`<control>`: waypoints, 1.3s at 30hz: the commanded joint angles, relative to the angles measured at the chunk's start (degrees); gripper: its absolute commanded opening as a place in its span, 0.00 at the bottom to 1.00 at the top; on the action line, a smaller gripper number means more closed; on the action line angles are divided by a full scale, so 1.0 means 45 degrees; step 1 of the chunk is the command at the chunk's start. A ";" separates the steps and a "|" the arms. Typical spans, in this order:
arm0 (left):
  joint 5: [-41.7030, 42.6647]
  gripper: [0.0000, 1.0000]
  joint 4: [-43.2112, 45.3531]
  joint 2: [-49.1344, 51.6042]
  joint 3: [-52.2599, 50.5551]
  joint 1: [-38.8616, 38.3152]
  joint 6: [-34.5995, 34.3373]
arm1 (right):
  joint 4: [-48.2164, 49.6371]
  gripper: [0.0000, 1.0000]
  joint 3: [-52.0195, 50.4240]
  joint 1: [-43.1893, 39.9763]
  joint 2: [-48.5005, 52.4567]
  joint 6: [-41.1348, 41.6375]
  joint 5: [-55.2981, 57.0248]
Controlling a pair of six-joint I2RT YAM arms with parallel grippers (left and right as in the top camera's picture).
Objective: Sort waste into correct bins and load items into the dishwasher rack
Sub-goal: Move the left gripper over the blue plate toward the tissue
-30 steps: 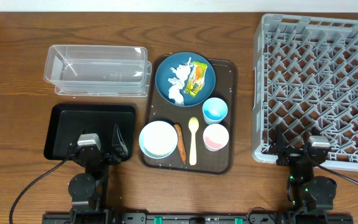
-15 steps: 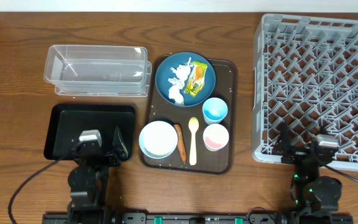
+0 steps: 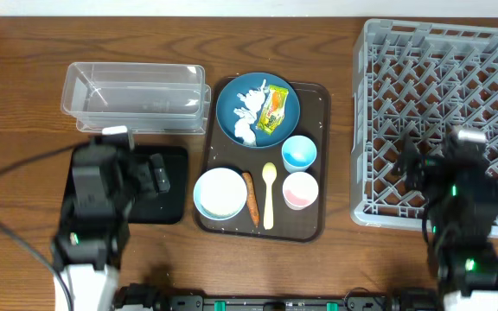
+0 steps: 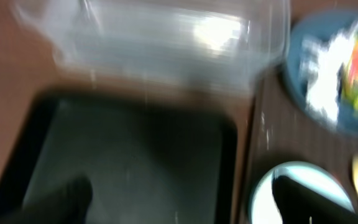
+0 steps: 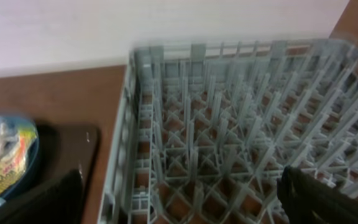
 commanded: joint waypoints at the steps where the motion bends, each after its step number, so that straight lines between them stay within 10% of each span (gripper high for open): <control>1: 0.0602 0.94 -0.1923 0.1613 0.2220 0.0044 0.0112 | -0.1622 0.99 0.1972 0.0194 0.1880 -0.0316 -0.0155; 8: 0.1239 0.94 -0.4163 0.3424 0.4454 0.0053 0.0112 | -0.3993 0.99 0.4551 0.0185 0.4775 -0.0646 0.0214; 39: 0.1025 0.93 0.2691 1.2745 0.8893 -0.4988 0.1122 | -0.4376 0.99 0.4614 0.0189 0.4920 -0.0636 0.0131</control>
